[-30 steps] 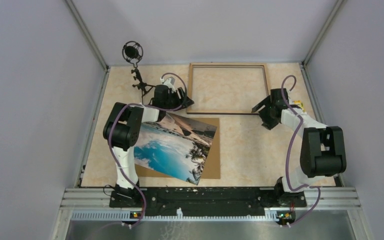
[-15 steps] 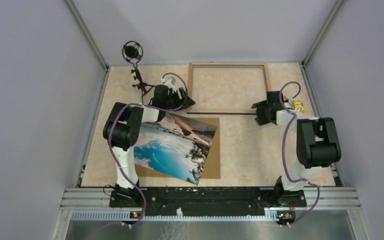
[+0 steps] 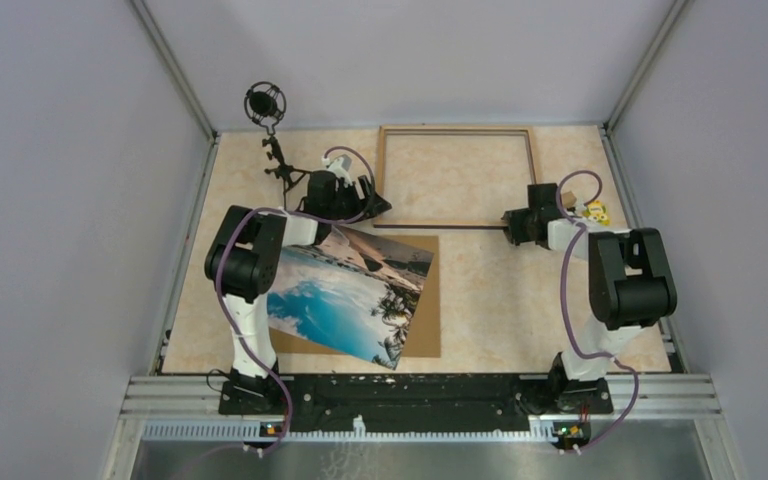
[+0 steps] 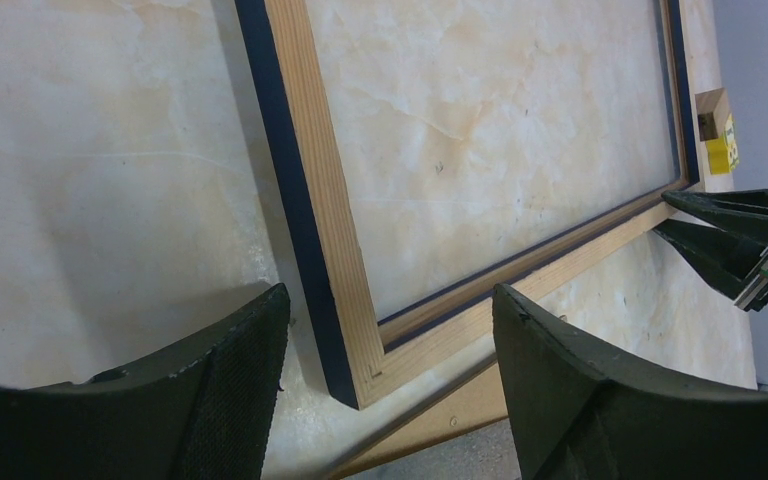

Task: Put the photo into the frame

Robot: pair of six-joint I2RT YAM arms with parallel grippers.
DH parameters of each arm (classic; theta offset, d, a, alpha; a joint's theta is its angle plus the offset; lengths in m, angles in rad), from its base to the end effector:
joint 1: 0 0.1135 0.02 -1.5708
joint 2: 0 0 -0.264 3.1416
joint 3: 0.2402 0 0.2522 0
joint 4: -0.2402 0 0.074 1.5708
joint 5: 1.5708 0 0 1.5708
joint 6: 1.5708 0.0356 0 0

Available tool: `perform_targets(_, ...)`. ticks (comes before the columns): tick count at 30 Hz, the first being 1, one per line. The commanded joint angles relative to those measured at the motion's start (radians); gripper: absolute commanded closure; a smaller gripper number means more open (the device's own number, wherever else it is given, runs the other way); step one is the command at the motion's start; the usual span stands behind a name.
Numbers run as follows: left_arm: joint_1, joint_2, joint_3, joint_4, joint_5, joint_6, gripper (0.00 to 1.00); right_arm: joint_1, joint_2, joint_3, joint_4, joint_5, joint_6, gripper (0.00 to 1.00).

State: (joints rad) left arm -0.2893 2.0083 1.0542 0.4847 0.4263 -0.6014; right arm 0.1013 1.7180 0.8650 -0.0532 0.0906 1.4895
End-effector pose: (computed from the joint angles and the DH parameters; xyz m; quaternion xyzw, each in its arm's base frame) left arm 0.3958 -0.1332 0.1394 -0.0201 0.8400 -0.3830 0.3839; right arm 0.3312 0.0304 0.1434 0.6154 0.7164 0.2028 0.2587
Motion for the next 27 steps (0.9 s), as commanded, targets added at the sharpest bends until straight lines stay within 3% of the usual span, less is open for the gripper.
perform_targets(1,0.002,-0.057,-0.031,0.028,-0.018,0.016,0.21,0.012,0.061,0.017,-0.073,0.021,0.025,0.76)
perform_targets(6,0.006,-0.062,-0.039,0.022,-0.038,-0.024,0.19,0.013,0.048,0.007,-0.031,-0.015,0.035,0.93)
perform_targets(10,0.011,-0.09,-0.083,0.059,-0.062,-0.096,0.16,0.013,0.001,0.004,-0.027,-0.035,0.043,1.0)
perform_targets(21,0.033,-0.049,-0.126,0.172,0.027,-0.297,0.14,0.011,-0.179,-0.066,0.001,-0.045,0.134,1.0)
perform_targets(27,0.04,-0.004,-0.117,0.239,0.095,-0.353,0.07,0.003,-0.199,-0.083,0.025,-0.068,0.131,1.0)
